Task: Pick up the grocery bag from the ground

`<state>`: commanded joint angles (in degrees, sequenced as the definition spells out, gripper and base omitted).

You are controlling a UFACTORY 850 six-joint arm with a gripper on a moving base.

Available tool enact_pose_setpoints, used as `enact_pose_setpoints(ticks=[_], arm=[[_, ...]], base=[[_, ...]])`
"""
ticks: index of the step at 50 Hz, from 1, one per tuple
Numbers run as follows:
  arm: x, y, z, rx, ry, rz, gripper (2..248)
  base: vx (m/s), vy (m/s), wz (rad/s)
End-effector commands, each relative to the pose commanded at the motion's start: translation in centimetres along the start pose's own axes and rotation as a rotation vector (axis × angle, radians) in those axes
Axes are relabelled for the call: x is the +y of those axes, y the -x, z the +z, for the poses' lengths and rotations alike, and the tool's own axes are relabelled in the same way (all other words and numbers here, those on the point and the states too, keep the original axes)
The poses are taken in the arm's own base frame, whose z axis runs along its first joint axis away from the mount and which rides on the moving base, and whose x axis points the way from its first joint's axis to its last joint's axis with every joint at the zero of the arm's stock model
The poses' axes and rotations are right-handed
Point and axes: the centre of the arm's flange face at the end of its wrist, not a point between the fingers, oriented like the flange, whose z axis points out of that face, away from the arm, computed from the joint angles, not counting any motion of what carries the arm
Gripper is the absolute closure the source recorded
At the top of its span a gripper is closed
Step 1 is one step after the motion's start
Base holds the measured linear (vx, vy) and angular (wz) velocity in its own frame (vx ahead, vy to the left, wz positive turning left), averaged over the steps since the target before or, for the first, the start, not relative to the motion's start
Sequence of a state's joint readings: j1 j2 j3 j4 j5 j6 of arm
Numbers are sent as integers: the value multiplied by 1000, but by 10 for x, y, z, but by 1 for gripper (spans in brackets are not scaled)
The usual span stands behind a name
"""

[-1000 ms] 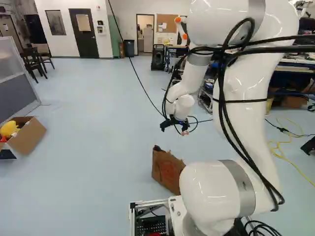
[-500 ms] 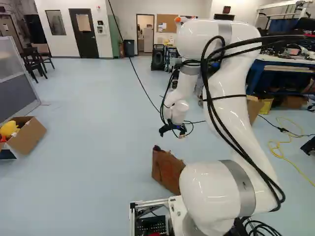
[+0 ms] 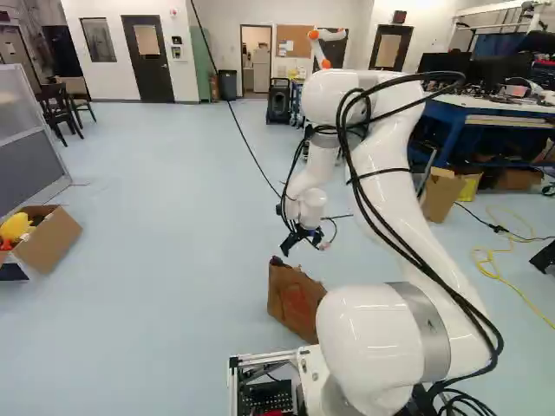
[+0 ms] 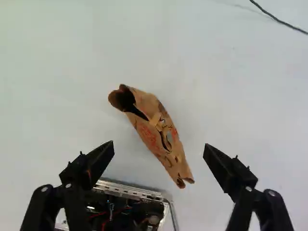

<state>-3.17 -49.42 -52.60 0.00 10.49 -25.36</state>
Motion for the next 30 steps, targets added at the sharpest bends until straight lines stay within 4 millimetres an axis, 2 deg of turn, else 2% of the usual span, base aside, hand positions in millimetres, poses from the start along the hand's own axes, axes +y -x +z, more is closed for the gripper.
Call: enact_pose_setpoints(ticks=[14, 30], arm=[[2, 3, 39, -30, -18, -277, 3], [6, 9, 85, -58, -36, -317, 3]], base=[[0, 0, 0], [0, 0, 0]])
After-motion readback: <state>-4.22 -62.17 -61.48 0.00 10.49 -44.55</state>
